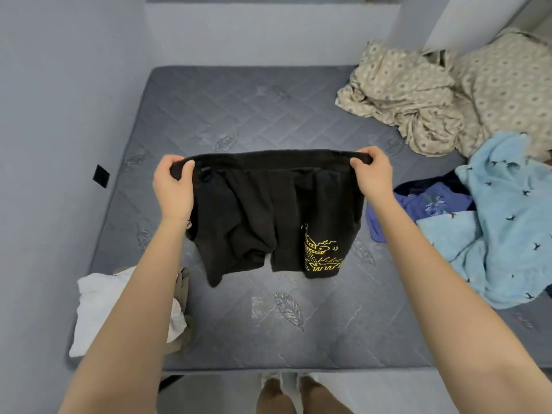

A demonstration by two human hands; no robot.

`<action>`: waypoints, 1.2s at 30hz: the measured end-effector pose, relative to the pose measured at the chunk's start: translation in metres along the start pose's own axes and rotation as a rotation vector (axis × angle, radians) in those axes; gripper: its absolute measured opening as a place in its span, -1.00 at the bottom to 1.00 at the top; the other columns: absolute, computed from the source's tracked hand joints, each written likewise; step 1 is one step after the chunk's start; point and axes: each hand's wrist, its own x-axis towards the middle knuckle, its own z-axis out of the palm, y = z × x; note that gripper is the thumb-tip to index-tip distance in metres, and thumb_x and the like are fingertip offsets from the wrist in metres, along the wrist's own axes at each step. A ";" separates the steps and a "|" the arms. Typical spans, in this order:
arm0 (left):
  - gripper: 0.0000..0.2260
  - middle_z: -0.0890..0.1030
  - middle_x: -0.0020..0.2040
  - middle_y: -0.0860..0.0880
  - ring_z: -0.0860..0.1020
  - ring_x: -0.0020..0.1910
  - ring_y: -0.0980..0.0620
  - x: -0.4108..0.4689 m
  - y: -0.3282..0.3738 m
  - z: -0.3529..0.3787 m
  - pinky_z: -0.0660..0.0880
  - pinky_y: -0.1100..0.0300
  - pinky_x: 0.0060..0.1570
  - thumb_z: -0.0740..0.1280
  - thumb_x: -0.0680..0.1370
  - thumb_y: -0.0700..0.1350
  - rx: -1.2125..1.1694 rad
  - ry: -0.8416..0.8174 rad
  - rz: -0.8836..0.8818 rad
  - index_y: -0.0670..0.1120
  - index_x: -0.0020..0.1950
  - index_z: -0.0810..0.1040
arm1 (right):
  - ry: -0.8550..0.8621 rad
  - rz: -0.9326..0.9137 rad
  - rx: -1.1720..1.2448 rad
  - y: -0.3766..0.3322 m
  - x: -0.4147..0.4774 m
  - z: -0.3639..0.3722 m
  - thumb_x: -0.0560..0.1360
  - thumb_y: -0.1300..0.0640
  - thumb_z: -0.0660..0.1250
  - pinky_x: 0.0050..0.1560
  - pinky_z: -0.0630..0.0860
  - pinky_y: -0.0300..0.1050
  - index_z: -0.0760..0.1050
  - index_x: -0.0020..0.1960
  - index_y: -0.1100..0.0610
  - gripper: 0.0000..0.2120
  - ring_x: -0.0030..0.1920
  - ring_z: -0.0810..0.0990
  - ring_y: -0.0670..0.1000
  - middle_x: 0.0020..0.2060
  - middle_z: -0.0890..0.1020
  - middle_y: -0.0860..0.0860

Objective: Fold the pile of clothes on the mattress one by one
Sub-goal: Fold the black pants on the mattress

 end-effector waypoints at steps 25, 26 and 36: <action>-0.74 0.63 0.12 -0.02 0.61 0.10 0.14 -0.091 0.053 0.070 0.53 0.26 0.08 0.32 0.57 -0.28 -0.611 -0.365 -0.338 -0.08 0.23 0.53 | -0.349 0.122 0.426 -0.031 -0.077 0.066 0.54 0.10 0.31 -0.17 0.46 -0.13 0.59 -0.14 0.26 -0.77 -0.24 0.54 -0.05 -0.29 0.59 0.02; -0.70 0.62 0.13 0.00 0.59 0.10 0.19 -0.093 0.057 0.072 0.51 0.29 0.08 0.35 0.55 -0.28 -0.607 -0.383 -0.326 -0.08 0.26 0.48 | -0.344 0.168 0.457 -0.033 -0.075 0.067 0.55 0.05 0.28 -0.13 0.47 -0.04 0.58 -0.09 0.31 -0.69 -0.21 0.53 0.01 -0.26 0.59 0.09; -0.80 0.59 -0.02 0.11 0.59 -0.01 0.25 -0.091 0.054 0.080 0.52 0.33 0.06 0.40 0.50 -0.33 -0.359 -0.279 -0.100 -0.16 0.09 0.53 | -0.378 0.354 0.682 -0.034 -0.066 0.066 0.59 0.08 0.29 -0.02 0.64 -0.14 0.45 0.09 0.25 -0.76 -0.02 0.64 0.07 0.00 0.62 0.19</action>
